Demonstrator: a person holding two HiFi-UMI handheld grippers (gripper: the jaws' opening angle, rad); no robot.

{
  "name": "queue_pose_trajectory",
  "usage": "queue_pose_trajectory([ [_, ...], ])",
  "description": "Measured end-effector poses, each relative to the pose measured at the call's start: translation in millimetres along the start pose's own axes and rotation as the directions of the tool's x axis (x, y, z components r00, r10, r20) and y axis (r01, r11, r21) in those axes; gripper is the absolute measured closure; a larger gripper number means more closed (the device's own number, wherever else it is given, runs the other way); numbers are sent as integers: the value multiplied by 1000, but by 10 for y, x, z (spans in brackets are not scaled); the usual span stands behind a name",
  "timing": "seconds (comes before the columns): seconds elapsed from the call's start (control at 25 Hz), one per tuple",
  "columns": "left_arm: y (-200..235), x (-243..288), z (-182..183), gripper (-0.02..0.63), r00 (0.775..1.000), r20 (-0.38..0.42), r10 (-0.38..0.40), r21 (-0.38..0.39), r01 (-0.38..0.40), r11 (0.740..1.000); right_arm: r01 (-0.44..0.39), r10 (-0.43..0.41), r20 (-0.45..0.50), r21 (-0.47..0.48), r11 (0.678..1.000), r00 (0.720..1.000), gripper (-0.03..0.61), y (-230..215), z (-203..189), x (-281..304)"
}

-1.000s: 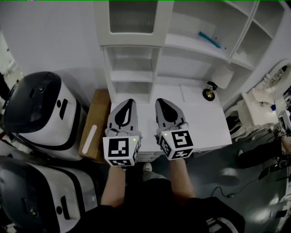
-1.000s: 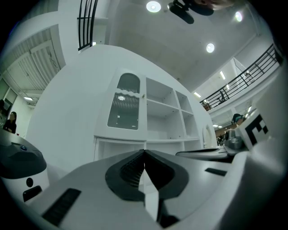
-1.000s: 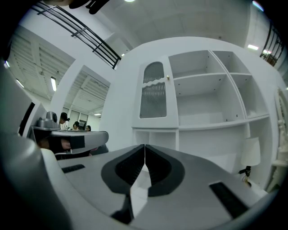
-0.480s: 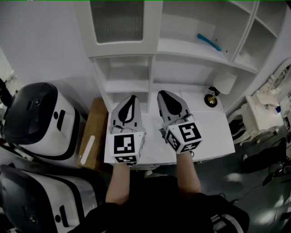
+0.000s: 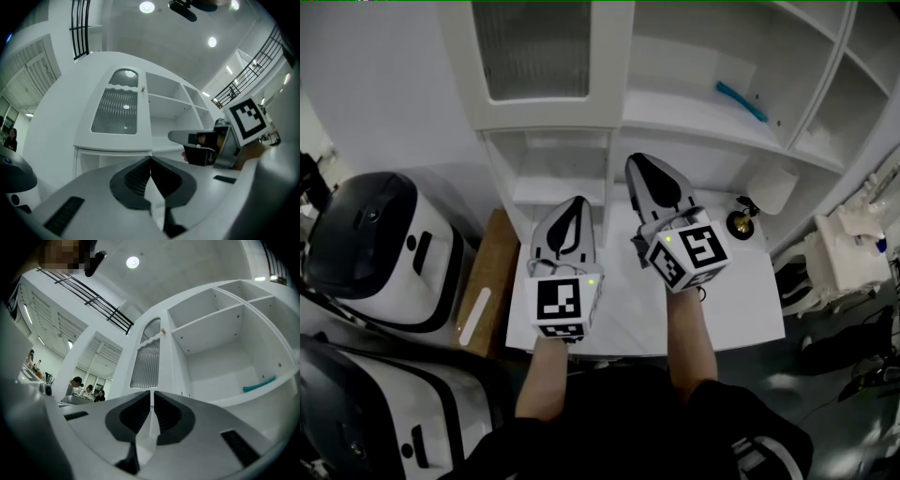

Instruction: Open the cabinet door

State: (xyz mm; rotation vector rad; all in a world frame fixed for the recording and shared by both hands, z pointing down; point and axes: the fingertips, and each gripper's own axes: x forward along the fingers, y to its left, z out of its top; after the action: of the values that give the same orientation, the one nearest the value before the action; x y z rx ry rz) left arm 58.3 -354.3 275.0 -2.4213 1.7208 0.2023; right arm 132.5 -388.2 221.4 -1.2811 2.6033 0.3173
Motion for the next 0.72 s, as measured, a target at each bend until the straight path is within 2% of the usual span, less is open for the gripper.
queue_pose_trajectory([
  [0.12, 2, 60, -58, 600, 1000, -13, -1, -1, 1, 1000, -19, 19, 28, 3, 1000, 999, 555, -109, 70, 135],
  [0.28, 43, 142, -167, 600, 999, -35, 11, -11, -11, 1000, -4, 4, 56, 9, 1000, 998, 543, -267, 101, 312],
  [0.48, 0, 240, -238, 600, 999, -43, 0, -19, -1, 1000, -30, 31, 36, -17, 999, 999, 488, -363, 67, 514],
  [0.72, 46, 412, -246, 600, 1000, -27, 8, -11, -8, 1000, -67, 68, 23, -44, 997, 997, 457, -458, 35, 751],
])
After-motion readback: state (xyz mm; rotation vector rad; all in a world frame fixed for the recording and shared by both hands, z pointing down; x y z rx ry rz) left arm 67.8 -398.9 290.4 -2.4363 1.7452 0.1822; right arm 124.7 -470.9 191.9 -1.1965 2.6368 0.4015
